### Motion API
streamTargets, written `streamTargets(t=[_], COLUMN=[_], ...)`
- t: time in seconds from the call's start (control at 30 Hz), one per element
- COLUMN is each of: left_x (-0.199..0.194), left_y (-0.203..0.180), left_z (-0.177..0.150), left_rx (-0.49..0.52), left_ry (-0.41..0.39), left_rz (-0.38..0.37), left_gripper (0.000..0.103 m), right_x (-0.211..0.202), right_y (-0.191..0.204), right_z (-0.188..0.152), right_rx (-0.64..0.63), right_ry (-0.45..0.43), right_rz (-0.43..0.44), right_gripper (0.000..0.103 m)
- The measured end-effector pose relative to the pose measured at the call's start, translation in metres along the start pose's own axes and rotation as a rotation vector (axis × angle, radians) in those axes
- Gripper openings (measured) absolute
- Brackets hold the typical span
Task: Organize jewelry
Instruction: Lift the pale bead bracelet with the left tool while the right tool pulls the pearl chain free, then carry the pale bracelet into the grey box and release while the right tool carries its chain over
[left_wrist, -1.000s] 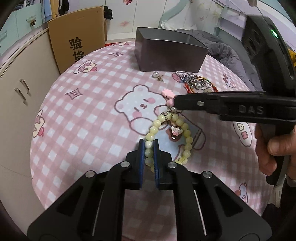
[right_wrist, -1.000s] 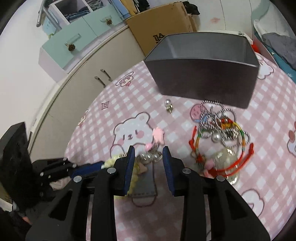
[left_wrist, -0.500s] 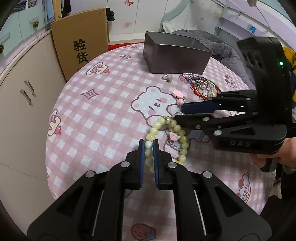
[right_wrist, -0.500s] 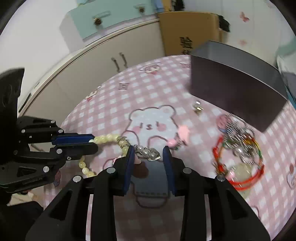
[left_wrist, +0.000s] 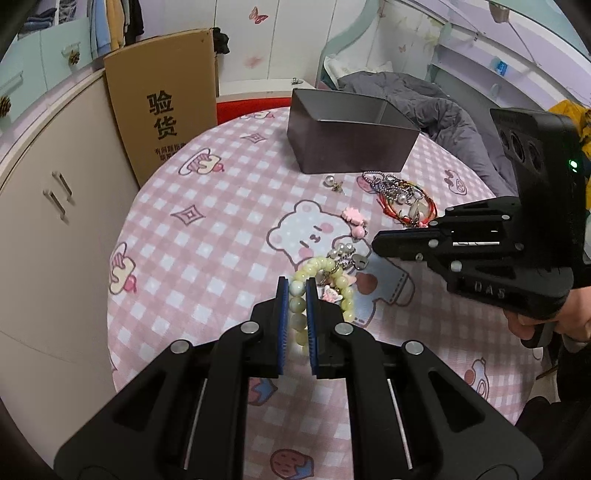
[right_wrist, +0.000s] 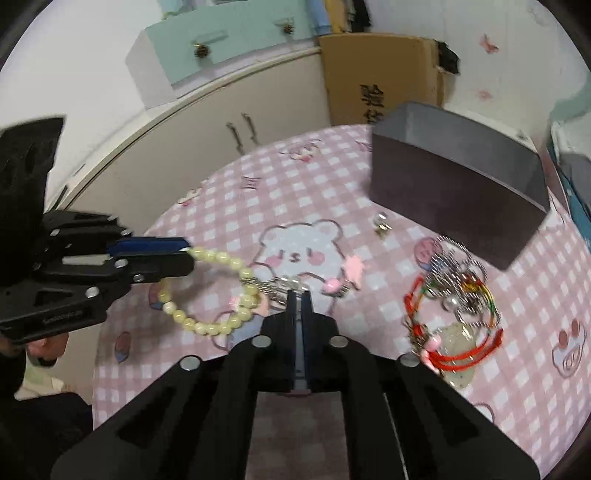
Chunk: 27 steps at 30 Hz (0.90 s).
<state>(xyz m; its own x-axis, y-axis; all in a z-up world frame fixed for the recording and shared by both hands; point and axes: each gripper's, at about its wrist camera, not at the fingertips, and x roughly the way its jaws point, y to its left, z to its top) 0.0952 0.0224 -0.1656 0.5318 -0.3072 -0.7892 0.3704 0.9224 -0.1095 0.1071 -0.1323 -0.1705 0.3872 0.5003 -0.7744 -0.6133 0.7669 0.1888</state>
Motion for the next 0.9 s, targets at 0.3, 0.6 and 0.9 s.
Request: streamTargets(t=[0.3, 0.6, 0.9], left_x=[0.007, 0.002, -0.022], left_y=[0.011, 0.016, 0.009], left_z=[-0.009, -0.005, 0.011], left_rx=[-0.037, -0.064, -0.055], left_ry=[0.020, -0.003, -0.069], left_rz=[0.010, -0.006, -0.020], left_gripper=[0.009, 0.009, 0.009], right_x=[0.032, 0.017, -0.047], right_y=[0.005, 0.002, -0.003], right_z=[0.015, 0.012, 0.022], right_rx=[-0.119, -0.095, -0.012], right_ry=[0.043, 0.035, -0.133], right_rz=[-0.034, -0.047, 0.005], right_gripper=[0.016, 0.005, 0.005])
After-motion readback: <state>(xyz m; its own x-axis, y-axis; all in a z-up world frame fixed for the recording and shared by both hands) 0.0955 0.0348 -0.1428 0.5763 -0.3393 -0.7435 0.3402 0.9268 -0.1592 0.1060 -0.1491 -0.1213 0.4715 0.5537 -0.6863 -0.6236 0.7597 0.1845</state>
